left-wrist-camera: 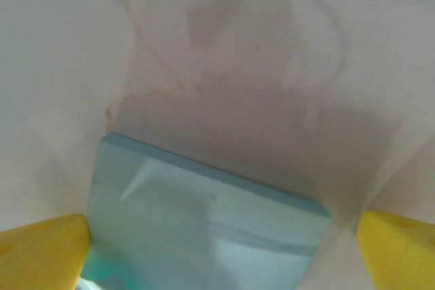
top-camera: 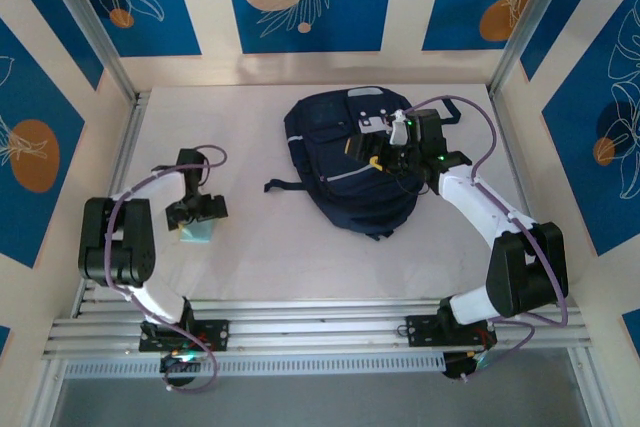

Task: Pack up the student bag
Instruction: Rotate the personal item at the middle-left of the table.

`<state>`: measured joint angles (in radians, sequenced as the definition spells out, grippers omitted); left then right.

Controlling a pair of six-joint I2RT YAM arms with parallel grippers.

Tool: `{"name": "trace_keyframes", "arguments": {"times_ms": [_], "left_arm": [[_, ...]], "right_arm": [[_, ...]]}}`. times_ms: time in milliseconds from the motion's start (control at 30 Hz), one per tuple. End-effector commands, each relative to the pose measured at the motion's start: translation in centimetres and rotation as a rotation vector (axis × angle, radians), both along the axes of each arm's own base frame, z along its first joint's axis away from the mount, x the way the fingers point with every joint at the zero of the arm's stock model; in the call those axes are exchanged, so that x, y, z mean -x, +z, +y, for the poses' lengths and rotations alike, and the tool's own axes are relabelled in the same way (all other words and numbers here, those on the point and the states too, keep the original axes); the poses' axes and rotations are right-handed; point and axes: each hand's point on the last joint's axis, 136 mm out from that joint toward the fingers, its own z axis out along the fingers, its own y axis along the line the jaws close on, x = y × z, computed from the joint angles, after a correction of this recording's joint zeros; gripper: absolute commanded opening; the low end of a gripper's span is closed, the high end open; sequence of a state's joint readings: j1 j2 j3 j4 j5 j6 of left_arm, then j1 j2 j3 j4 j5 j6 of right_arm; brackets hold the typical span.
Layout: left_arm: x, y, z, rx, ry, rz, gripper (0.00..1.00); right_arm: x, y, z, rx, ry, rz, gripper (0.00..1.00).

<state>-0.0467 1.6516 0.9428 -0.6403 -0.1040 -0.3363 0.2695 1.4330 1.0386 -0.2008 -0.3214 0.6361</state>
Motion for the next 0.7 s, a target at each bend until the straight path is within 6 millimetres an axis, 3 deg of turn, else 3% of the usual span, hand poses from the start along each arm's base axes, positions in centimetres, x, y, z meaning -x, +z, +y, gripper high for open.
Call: {"name": "trace_keyframes", "arguments": {"times_ms": [0, 233, 500, 600, 667], "left_arm": [[-0.1, -0.9, -0.7, 0.041, -0.055, 0.043, 1.00], [1.7, -1.4, -1.1, 0.057, -0.046, 0.111, 0.99], [5.2, 0.9, -3.9, 0.172, 0.041, 0.125, 1.00], [5.9, 1.6, -5.1, 0.209, 0.043, 0.128, 1.00], [6.1, 1.9, -4.9, 0.168, 0.018, 0.131, 1.00]], "right_arm": [[0.4, 0.2, 0.1, -0.004, 0.002, -0.008, 0.99], [0.3, -0.1, -0.3, 0.001, -0.013, 0.000, 0.99], [-0.1, 0.2, -0.1, -0.018, -0.022, -0.004, 0.99], [-0.1, 0.3, -0.1, -0.020, -0.023, -0.004, 0.99], [-0.1, 0.2, -0.1, -0.019, -0.023, -0.004, 0.99]]}}
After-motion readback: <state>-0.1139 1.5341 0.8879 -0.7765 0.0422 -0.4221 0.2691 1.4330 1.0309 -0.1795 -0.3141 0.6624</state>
